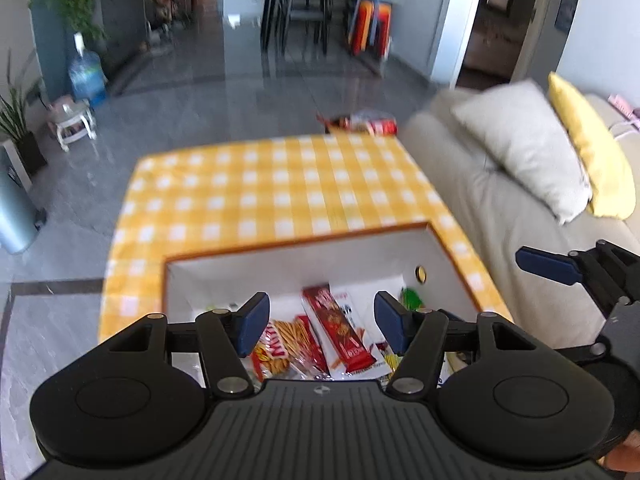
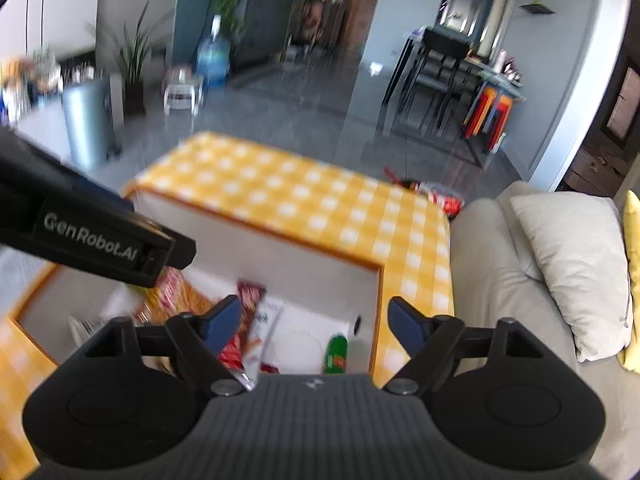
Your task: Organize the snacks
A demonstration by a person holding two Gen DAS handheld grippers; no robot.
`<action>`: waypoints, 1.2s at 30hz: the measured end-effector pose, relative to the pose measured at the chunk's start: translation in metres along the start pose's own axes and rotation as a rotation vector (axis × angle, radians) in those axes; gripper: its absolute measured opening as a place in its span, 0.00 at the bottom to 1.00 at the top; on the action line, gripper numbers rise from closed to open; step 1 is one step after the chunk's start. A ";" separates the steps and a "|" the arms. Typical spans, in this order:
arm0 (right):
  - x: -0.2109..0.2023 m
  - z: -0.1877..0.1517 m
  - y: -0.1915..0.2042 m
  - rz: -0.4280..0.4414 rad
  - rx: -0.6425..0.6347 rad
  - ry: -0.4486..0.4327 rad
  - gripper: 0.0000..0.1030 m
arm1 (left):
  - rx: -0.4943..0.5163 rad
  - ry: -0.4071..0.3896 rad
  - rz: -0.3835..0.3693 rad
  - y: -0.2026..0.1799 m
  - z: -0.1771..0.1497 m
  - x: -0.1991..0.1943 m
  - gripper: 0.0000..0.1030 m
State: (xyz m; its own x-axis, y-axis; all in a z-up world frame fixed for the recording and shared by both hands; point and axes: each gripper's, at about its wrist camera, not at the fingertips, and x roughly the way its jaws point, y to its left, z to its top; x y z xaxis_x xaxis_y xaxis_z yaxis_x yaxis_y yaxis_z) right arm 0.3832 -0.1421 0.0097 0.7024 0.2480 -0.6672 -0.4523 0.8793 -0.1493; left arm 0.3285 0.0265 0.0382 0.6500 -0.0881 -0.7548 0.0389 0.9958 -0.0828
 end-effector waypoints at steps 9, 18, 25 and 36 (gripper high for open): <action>-0.089 0.001 0.005 0.031 0.119 -0.141 0.80 | 0.085 -0.240 0.059 -0.006 -0.016 -0.081 0.71; -0.160 -0.035 0.024 0.042 0.176 -0.226 0.88 | 0.140 -0.425 0.194 -0.019 -0.071 -0.117 0.92; -0.178 -0.075 0.038 0.030 0.180 -0.247 0.96 | 0.093 -0.410 0.308 -0.027 -0.104 -0.105 0.92; -0.174 -0.123 0.040 -0.017 0.167 -0.233 0.96 | 0.002 -0.316 0.367 -0.030 -0.153 -0.094 0.92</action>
State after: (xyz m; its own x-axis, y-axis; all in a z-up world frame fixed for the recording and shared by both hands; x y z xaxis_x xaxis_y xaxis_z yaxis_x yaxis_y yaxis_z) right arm 0.1752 -0.2006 0.0298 0.8248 0.3027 -0.4775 -0.3565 0.9340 -0.0236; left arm 0.1503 0.0014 0.0118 0.8199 0.2803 -0.4993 -0.2349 0.9599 0.1532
